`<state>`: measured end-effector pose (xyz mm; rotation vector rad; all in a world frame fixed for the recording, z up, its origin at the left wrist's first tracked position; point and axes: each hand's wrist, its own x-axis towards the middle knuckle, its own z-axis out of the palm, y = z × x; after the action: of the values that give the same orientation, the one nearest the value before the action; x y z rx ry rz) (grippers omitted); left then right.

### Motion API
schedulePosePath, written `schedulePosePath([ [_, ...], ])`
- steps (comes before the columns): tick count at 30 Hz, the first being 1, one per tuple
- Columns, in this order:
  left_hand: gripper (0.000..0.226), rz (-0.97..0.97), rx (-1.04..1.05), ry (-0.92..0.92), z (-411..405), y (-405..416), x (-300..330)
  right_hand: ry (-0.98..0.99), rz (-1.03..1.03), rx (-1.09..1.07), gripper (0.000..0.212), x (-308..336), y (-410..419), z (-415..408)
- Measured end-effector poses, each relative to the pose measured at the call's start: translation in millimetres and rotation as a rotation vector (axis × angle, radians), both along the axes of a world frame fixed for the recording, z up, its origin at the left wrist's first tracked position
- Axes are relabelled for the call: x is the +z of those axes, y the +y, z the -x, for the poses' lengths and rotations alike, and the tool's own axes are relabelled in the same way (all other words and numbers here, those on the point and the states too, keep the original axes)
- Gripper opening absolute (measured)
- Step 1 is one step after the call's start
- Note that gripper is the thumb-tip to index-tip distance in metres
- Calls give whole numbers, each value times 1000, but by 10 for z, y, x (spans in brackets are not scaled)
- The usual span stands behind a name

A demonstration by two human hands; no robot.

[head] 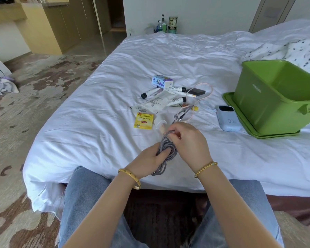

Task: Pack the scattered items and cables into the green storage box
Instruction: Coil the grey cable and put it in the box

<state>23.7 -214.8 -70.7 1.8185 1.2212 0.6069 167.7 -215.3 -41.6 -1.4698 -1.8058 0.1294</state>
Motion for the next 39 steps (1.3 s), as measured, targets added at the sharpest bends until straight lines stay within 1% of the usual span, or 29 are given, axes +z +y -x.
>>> schedulePosePath([
  [2, 20, 10, 26, -101, 7, -29, 35, 18, 34, -36, 2, -53, 31, -43],
  [6, 24, 17, 108, -221, 5, -79, 63, 54, 188, -86, 5, -253, 126, -161],
  [8, 25, 17, 160, -278, 2, -91, 57, 46, 213, -125, 7, -338, 157, -196],
  [12, 27, 45, 304, -413, 10, -49, 43, 13, 246, -185, 16, -419, 228, -235],
  [16, 28, 29, 361, -487, 27, -26, 56, -7, 301, -271, 26, -436, 354, -324],
  [18, 27, 55, 413, -547, 62, -7, 94, -30, 346, -305, 32, -424, 422, -391],
  [19, 28, 62, 434, -564, 84, 12, 106, -42, 365, -309, 33, -418, 450, -421],
  [21, 29, 50, 435, -535, 110, 41, 117, -80, 365, -285, 33, -406, 485, -446],
  [24, 29, 41, 387, -501, 90, 50, 112, -115, 307, -182, 37, -382, 491, -397],
  [27, 29, 66, 375, -533, 33, 43, 117, -154, 291, -88, 30, -413, 496, -323],
  [29, 31, 78, 393, -575, 11, 44, 132, -181, 322, -117, 27, -445, 521, -310],
  [36, 32, 80, 433, -713, 66, 67, 211, -255, 442, -270, 32, -484, 633, -345],
  [38, 33, 90, 438, -746, 83, 83, 221, -266, 422, -298, 30, -468, 657, -349],
  [39, 33, 90, 448, -755, 92, 92, 228, -223, 364, -300, 29, -466, 663, -353],
])
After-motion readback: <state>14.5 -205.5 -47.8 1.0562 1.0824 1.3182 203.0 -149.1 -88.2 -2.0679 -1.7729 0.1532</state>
